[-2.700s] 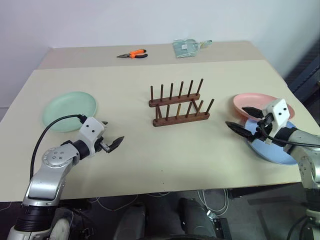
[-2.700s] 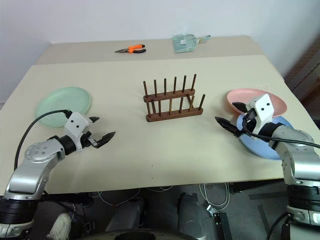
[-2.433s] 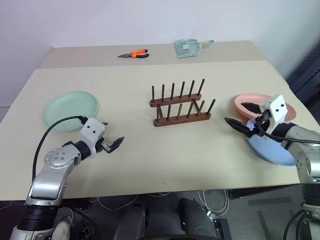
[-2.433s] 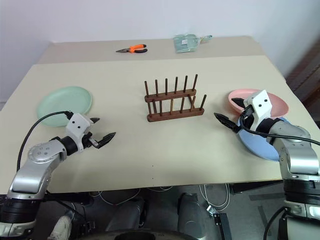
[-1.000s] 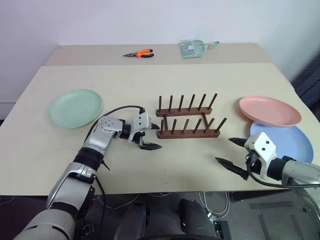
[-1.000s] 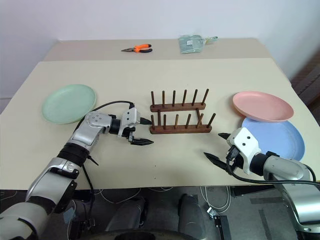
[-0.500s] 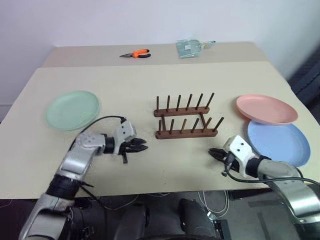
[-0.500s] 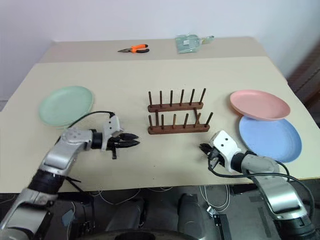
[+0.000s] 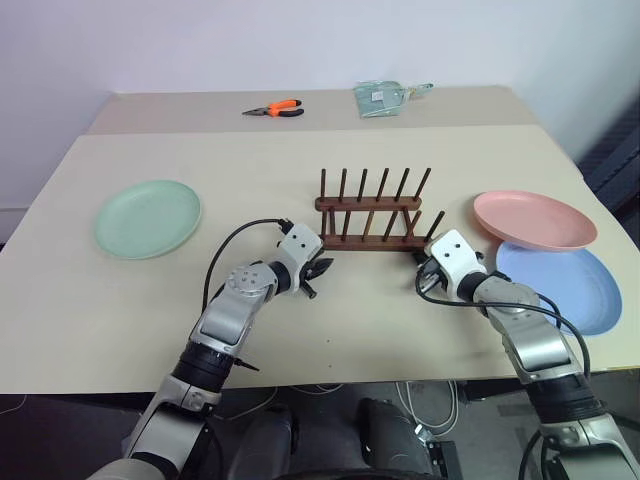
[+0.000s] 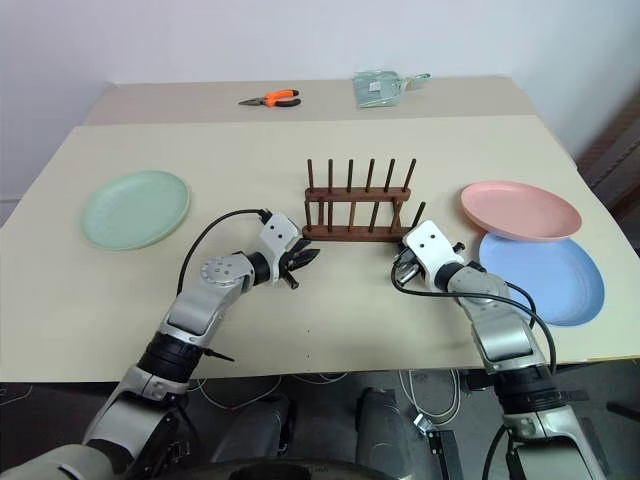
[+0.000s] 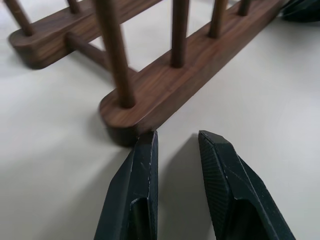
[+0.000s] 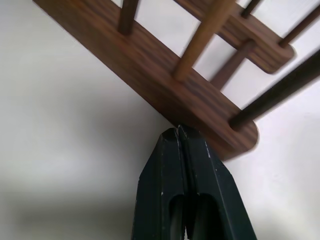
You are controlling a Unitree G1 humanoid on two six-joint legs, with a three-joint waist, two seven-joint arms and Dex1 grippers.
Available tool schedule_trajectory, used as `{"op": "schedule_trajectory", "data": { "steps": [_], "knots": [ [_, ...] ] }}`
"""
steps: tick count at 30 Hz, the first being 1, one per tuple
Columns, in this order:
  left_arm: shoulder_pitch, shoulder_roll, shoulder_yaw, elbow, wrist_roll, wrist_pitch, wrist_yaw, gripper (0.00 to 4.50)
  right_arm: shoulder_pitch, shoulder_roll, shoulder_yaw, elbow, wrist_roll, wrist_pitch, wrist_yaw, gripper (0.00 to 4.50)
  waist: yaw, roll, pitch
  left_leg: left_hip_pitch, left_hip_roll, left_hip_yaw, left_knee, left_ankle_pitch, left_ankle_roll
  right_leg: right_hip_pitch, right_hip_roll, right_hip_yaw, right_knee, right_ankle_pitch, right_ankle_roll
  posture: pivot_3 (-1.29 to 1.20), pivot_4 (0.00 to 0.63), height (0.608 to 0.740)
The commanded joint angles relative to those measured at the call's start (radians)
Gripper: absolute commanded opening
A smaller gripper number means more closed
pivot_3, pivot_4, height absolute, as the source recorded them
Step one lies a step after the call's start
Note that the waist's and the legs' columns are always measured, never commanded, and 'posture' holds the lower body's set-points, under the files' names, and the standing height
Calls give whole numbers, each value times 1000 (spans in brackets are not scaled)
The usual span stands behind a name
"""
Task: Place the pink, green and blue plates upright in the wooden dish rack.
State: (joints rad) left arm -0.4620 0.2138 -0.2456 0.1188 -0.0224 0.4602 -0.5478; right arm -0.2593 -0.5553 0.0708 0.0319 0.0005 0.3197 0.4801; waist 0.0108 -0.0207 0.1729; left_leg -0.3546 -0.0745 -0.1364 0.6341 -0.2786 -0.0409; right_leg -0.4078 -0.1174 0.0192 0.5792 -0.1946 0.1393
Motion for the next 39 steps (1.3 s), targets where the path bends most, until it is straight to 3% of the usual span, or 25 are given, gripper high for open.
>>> {"op": "schedule_trajectory", "data": {
  "steps": [1,4,9,12,16,23,29,30,31,33,35,39],
  "knots": [
    [7,19,28,50,19,2,37,1283,-29,-1,-34,8,-7,-39,-13,0,-1,0,0,0,0,0,0,0,0,0,0,0,0,0,0,0,150,740],
    [35,55,22,-23,-6,-3,-21,1230,2,-117,-115,-131,40,-52,91,831,-1,2,1,0,0,0,0,0,0,0,0,0,0,0,0,0,150,740],
    [108,138,-2,-191,-90,-43,-180,1230,46,-324,-254,-266,68,-19,201,3195,-3,3,1,-1,0,2,-2,0,0,-2,0,1,-1,0,0,0,150,740],
    [142,170,-34,-273,-126,-35,-259,1230,98,-444,-292,-247,13,-62,249,3195,1,2,2,-1,1,1,-2,0,0,-1,0,0,-2,-2,-2,0,150,740],
    [138,140,-34,-340,-203,20,-291,1230,154,-537,-242,-98,-104,-175,249,3195,2,2,2,-3,1,2,0,0,0,-1,-1,0,-2,-3,-3,0,150,740],
    [117,124,-48,-376,-221,36,-286,1230,54,-535,-141,226,-244,-337,134,3195,-7,3,2,-2,1,5,-2,0,1,-1,-2,1,-2,-2,-4,0,150,740],
    [135,154,-39,-400,-214,32,-277,1230,7,-517,-141,261,-235,-381,122,361,-6,3,2,-1,1,5,-1,0,1,-1,-1,2,-2,-2,-3,0,150,740],
    [137,160,-39,-400,-212,30,-275,1230,2,-516,-155,244,-222,-383,120,39,-6,3,2,-1,1,5,-1,0,1,-1,-1,2,-2,-2,-3,0,150,740],
    [139,165,-38,-400,-211,28,-274,1230,-2,-514,-171,224,-211,-384,116,39,-6,3,3,-1,1,5,-1,0,1,-1,-1,2,-2,-2,-3,0,150,740],
    [140,177,-32,-397,-207,19,-271,1230,-24,-488,-234,149,-138,-341,115,39,-6,3,3,-2,1,5,-1,0,1,-1,-1,2,-2,-2,-3,0,150,740],
    [137,185,-22,-386,-208,16,-264,1230,-76,-409,-326,25,44,-210,133,39,-9,3,3,-2,1,5,-1,0,1,-1,-1,2,-2,-2,-3,0,150,740],
    [129,195,-12,-372,-211,7,-263,1230,-228,-196,-541,-275,750,277,56,39,-19,4,4,-1,2,3,-1,0,1,-1,0,2,-1,-2,-4,0,150,740]
  ]
}}
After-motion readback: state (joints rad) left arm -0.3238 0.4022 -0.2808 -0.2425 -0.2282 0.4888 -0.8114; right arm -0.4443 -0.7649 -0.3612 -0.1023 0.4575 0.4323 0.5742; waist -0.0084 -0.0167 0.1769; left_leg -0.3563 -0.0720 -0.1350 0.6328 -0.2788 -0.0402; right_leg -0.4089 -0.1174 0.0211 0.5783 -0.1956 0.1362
